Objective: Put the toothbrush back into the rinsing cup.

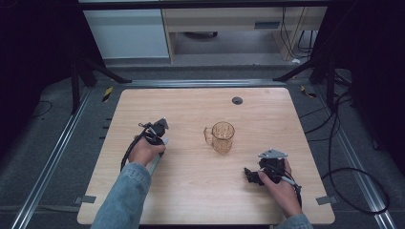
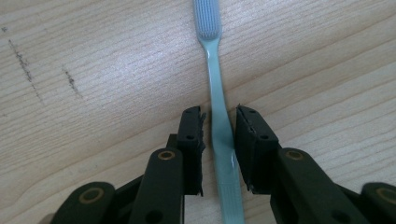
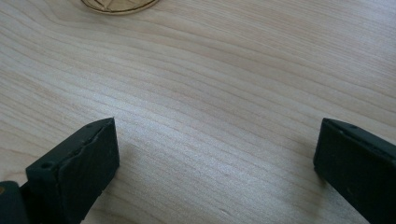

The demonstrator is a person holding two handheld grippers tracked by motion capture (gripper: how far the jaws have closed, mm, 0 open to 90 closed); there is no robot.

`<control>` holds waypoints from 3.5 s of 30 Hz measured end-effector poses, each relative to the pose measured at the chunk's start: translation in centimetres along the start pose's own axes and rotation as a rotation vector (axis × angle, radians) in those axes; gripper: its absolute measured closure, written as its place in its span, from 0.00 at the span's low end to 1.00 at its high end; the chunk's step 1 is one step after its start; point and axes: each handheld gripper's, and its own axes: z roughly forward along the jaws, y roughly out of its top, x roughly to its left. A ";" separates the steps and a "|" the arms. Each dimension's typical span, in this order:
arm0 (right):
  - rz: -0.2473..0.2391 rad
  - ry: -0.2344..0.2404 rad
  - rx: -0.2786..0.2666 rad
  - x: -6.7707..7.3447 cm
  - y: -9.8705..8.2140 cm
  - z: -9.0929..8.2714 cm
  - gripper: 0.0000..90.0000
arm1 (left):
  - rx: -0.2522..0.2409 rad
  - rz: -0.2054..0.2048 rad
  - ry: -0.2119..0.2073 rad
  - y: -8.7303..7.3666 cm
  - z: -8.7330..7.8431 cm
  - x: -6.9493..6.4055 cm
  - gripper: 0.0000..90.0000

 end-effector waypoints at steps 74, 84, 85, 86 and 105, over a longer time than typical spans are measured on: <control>-0.031 -0.001 -0.006 -0.3 -0.1 0.1 0.01 | -0.421 0.107 -0.078 3.3 -10.2 -4.6 0.88; -0.038 0.003 -0.005 -0.3 -0.1 0.1 0.01 | -0.475 0.121 -0.080 3.7 -11.0 -5.9 0.88; -0.038 0.003 -0.005 -0.3 -0.1 0.1 0.01 | -0.478 0.125 -0.080 3.8 -11.1 -6.0 0.88; -0.038 0.003 -0.005 -0.3 -0.1 0.1 0.01 | -0.484 0.126 -0.081 3.9 -11.2 -6.0 0.88; -0.030 0.008 -0.008 -0.3 -0.1 0.1 0.01 | -0.599 0.131 -0.064 4.1 -12.5 -7.2 0.88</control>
